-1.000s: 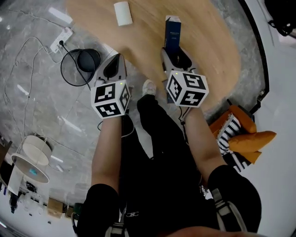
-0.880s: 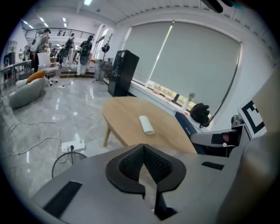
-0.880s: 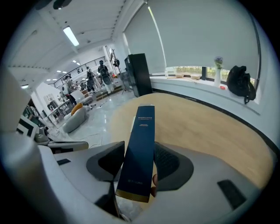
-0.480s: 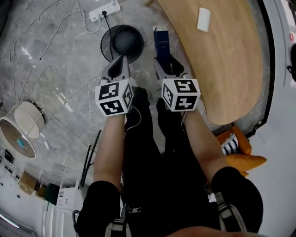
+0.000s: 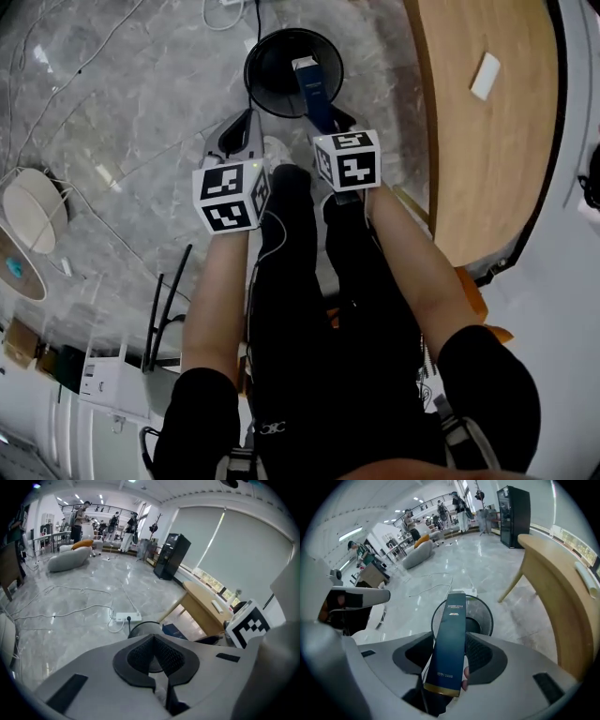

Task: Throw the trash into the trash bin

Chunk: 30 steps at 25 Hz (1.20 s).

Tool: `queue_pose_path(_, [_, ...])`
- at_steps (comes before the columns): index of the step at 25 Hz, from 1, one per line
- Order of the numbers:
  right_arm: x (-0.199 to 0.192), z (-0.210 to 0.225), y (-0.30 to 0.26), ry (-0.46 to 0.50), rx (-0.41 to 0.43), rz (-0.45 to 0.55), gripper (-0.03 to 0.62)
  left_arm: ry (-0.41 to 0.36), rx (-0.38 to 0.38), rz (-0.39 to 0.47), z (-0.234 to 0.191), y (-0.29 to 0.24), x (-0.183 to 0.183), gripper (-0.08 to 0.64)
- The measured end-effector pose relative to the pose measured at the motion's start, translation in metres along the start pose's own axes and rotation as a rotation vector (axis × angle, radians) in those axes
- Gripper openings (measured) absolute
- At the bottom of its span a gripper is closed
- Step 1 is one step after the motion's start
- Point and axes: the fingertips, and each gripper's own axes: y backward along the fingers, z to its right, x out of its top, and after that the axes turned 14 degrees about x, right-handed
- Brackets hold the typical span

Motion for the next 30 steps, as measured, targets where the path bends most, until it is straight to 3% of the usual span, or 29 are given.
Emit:
queue_pose_path(5, [-0.019, 0.02, -0.069, -0.069, -0.014, -0.171, 0.198, 0.017, -0.007, -0.034, -0.022, -0.022, -0.023, 0.012])
queue_pose_path(10, [-0.013, 0.041, -0.116, -0.156, -0.051, -0.249, 0.198, 0.044, 0.006, -0.057, -0.049, -0.034, -0.032, 0.012])
queue_pose_path(15, [-0.007, 0.053, -0.153, -0.14, -0.069, -0.3, 0.198, 0.067, 0.023, -0.065, -0.078, -0.041, -0.038, 0.012])
queue_pose_path(23, [-0.029, 0.09, -0.202, -0.088, -0.102, -0.387, 0.198, 0.086, 0.028, -0.074, -0.099, -0.056, -0.059, 0.012])
queue_pose_path(30, [-0.029, 0.103, -0.226, -0.048, -0.113, -0.349, 0.206, 0.074, 0.027, -0.083, -0.101, -0.07, -0.074, 0.012])
